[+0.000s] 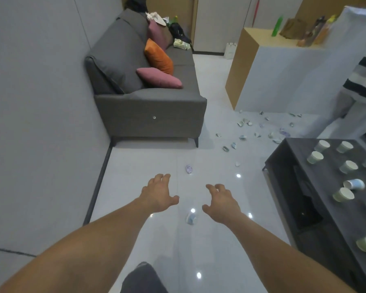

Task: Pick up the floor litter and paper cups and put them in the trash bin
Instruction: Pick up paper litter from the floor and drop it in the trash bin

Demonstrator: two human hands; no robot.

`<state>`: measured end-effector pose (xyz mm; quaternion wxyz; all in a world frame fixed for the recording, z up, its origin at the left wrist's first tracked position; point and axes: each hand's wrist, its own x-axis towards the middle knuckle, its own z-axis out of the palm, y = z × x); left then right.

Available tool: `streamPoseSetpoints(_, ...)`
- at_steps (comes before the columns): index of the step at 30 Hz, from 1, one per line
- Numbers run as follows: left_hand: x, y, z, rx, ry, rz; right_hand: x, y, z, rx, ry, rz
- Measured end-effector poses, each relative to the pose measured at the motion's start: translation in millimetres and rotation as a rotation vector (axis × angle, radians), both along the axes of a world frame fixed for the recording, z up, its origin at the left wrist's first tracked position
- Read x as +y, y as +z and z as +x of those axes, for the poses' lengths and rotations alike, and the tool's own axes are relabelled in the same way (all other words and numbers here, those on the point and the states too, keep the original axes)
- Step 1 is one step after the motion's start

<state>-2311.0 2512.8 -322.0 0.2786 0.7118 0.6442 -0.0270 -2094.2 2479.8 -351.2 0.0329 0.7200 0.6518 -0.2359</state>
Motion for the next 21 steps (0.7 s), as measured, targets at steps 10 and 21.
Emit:
streamPoseSetpoints(10, 208.2, -72.9, 42.1, -0.026, -0.194, -0.126, 165.8, -60.2, 31.0, -0.031, -0.133, -0.111)
streamPoseSetpoints(21, 317.0, -242.9, 48.7, -0.004, -0.186, -0.406, 262.4, -230.9, 36.6, 0.026, -0.190, -0.369)
